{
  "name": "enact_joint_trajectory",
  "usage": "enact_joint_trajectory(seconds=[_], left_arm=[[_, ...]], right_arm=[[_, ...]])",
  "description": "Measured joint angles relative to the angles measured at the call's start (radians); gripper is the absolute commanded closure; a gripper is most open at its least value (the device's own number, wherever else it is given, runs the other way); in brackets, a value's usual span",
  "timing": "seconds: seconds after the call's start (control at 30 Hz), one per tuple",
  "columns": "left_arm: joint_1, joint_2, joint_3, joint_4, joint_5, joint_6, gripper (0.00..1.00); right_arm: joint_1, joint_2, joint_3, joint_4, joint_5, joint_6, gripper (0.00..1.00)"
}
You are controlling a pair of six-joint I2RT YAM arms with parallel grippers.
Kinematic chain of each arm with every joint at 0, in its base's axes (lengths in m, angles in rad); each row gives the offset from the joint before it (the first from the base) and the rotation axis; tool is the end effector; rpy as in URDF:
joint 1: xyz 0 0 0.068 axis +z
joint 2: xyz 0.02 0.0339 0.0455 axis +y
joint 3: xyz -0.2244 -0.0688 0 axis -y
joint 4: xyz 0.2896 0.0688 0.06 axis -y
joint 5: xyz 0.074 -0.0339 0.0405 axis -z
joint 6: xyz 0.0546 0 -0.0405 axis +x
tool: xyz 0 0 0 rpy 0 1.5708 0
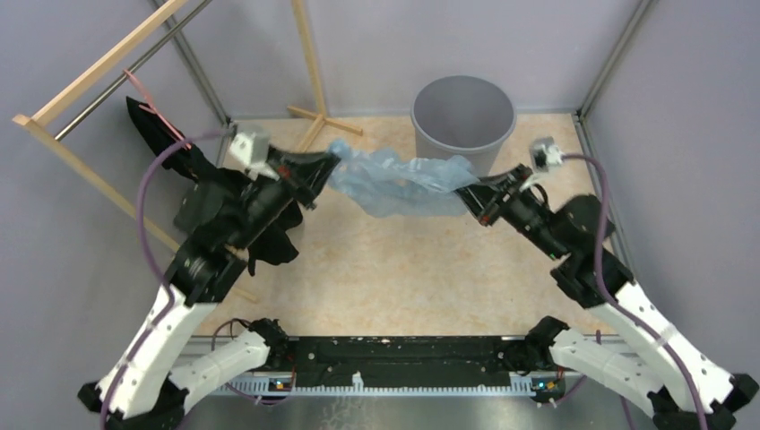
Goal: Put the trash bags into the trash bin
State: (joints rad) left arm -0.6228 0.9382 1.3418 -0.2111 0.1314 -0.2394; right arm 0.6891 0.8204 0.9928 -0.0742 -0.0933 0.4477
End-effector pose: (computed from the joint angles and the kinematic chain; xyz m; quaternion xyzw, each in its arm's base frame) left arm 0.2036 -0.1551 0.4879 0.1706 0.6132 -0.3597 0.6822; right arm 0.2050 0.1754 0.3990 -0.1151 0.6618 0.4248 0.6069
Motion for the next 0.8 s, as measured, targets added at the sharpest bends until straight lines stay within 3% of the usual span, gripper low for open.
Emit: enact_joint_trajectory(seconds=[0.07,0.17,0.27,0.37,0.43,0.5,0.57,0.6,0.7,0.77,0.8], left_arm=[[-0.002,-0.144,-0.161,0.070,-0.018,-0.064,1.00],[-0.002,-0.268,-0.387,0.104,-0.053,-0.174,1.00],[-0.001,-0.226,-0.561,0.018,-0.052,-0.258,1.00],[-0.001,-0.158,-0.662,-0.130,-0.051,-0.291,1.00],[-0.001,-0.156,-0.655,-0.196,-0.051,-0.280,1.00],[-0.001,-0.143,-0.553,-0.235,-0.042,-0.244,1.00],[-0.001,-0.092,-0.330,-0.259,-0.014,-0.197,1.00],[-0.001,-0.070,-0.062,-0.131,0.042,-0.150,1.00],[-0.001,-0.158,-0.100,0.025,0.058,-0.158,1.00],[-0.001,-0.318,-0.296,0.129,0.035,-0.201,1.00],[-0.001,-0.384,-0.405,0.155,0.018,-0.227,1.00]], right_arm=[[0.000,-0.113,-0.108,0.079,-0.022,-0.010,1.00],[0.000,-0.185,-0.317,0.171,-0.025,0.006,1.00],[0.000,-0.070,-0.529,0.186,-0.056,0.056,1.00],[0.000,0.081,-0.614,0.066,-0.089,0.084,1.00],[0.000,0.112,-0.568,-0.018,-0.102,0.066,1.00],[0.000,0.146,-0.396,-0.128,-0.111,0.027,1.00],[0.000,0.186,-0.137,-0.164,-0.119,-0.015,1.00],[0.001,0.157,0.107,-0.088,-0.137,-0.056,0.91],[0.002,0.038,0.055,0.071,-0.149,-0.059,0.89],[0.002,-0.084,-0.108,0.180,-0.153,-0.039,1.00],[0.002,-0.116,-0.188,0.226,-0.154,-0.025,1.00]])
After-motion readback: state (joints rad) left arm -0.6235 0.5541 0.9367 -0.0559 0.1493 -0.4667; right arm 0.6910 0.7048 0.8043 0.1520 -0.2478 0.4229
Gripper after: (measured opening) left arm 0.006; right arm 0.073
